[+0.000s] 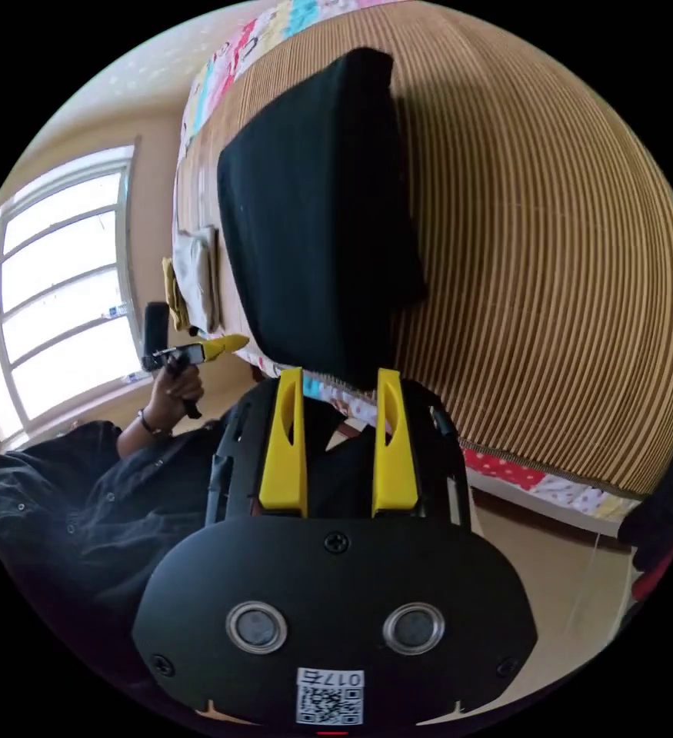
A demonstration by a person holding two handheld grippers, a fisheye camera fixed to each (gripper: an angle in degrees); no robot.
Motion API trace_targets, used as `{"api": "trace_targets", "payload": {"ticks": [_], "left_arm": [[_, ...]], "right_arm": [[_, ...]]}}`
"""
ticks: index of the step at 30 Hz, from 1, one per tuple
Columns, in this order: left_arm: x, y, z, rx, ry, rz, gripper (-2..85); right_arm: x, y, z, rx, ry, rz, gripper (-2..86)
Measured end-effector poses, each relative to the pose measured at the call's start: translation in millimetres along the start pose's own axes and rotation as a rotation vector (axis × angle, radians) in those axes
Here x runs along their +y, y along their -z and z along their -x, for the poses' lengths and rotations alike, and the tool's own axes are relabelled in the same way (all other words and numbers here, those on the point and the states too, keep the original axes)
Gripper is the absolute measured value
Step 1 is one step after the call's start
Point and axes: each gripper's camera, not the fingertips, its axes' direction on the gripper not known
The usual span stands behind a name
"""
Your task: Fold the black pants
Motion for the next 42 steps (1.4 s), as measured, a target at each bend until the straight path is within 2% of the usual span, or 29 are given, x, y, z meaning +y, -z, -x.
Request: {"api": "trace_targets", "payload": {"ticks": [2,6,8,10,12,15,18,24,27,31,36,39,42], "left_arm": [[-22,22,5,0.044,0.019,-0.096,14.7],[-101,58,4,-0.015,0.004,-0.19,20.5],[-141,62,6,-0.042,0.003,-0.167,21.1],[-190,57,11,-0.051,-0.012,-0.061,20.2],[-216,54,12,0.018,-0.018,0.004,19.2],[-235,47,11,0.102,0.059,0.078,16.5],[-233,47,5,0.074,0.104,0.119,13.6],[-224,-5,-36,0.027,0.078,0.284,13.5],[-238,-55,-65,0.052,0.068,0.335,13.6],[-275,-135,-111,0.123,0.074,0.362,14.3],[-319,-222,-177,0.102,0.091,0.418,15.2],[-333,-234,-195,0.038,0.128,0.39,15.9],[-336,-221,-191,0.07,0.143,0.396,14.9]], "right_arm": [[-23,35,4,-0.092,0.009,-0.112,18.8],[-88,61,16,-0.15,0.06,-0.161,23.8],[-134,57,25,-0.149,0.079,-0.144,23.6],[-160,42,32,-0.122,0.101,-0.098,22.3],[-173,24,38,-0.104,0.065,-0.062,21.3],[-160,27,58,-0.083,-0.02,-0.167,18.2],[-130,30,74,-0.04,-0.035,-0.167,14.4],[-39,55,40,-0.114,-0.131,-0.172,12.5],[0,92,12,-0.097,-0.211,-0.265,12.3],[21,170,-23,0.033,-0.329,-0.418,10.9],[38,259,-43,0.132,-0.455,-0.64,7.1],[57,285,-26,0.152,-0.512,-0.782,3.9],[65,275,5,0.168,-0.394,-0.861,1.5]]}}
